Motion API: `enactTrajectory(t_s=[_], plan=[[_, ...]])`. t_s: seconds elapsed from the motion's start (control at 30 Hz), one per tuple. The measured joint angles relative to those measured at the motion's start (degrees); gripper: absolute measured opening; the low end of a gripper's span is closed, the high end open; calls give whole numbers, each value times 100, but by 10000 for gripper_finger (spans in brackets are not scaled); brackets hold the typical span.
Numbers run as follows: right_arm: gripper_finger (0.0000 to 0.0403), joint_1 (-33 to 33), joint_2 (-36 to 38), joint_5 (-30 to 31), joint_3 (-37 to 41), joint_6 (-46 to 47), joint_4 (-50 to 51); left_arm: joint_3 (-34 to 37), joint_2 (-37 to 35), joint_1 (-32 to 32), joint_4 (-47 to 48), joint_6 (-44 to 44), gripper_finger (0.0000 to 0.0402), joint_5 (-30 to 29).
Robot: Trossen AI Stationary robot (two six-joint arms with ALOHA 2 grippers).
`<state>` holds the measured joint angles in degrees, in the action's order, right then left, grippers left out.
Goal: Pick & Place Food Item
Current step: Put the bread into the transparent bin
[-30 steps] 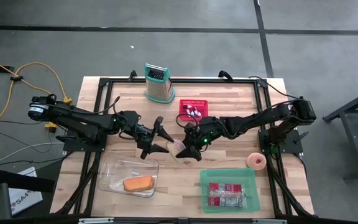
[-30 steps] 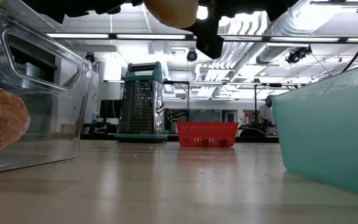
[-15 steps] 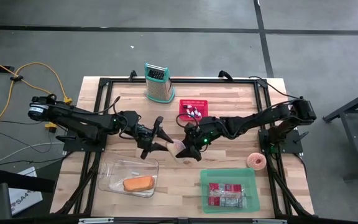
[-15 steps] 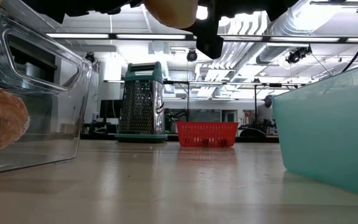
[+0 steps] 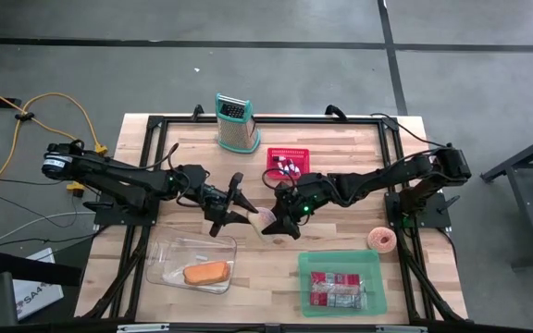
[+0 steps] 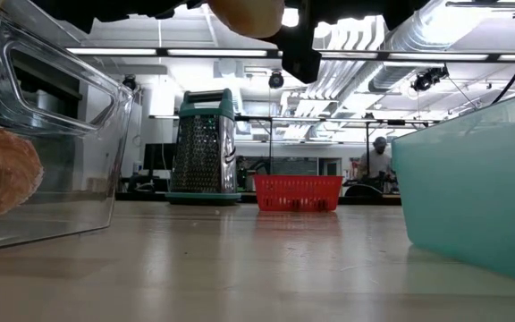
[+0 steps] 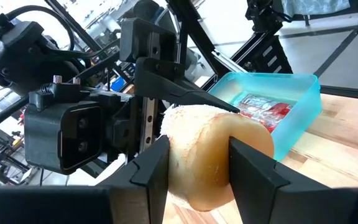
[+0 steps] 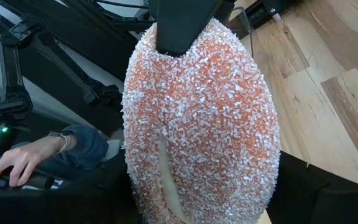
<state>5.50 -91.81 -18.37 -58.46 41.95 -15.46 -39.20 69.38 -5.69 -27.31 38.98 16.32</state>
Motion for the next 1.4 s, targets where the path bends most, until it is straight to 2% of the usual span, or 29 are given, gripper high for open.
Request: enactTrajectory(t_s=[0.17, 0.47, 0.63, 0.97, 1.23, 1.4], plan=[[267, -2, 0, -100, -1, -7, 0, 0, 0, 0, -13, 2, 137, -3], [341, -2, 0, -148, 0, -12, 24, 0, 0, 0, -35, 0, 137, -7], [364, -9, 0, -277, 0, -13, 24, 0, 0, 0, -31, 0, 137, -4], [370, -336, 0, -1286, 0, 42, 27, 0, 0, 0, -20, -100, 137, -4], [369, -682, 0, -1575, -2, -8, 413, 0, 0, -20, 9, -133, 137, -30], [369, -839, 0, -2067, -2, 45, 495, 0, 0, -20, 1, -133, 137, -35]])
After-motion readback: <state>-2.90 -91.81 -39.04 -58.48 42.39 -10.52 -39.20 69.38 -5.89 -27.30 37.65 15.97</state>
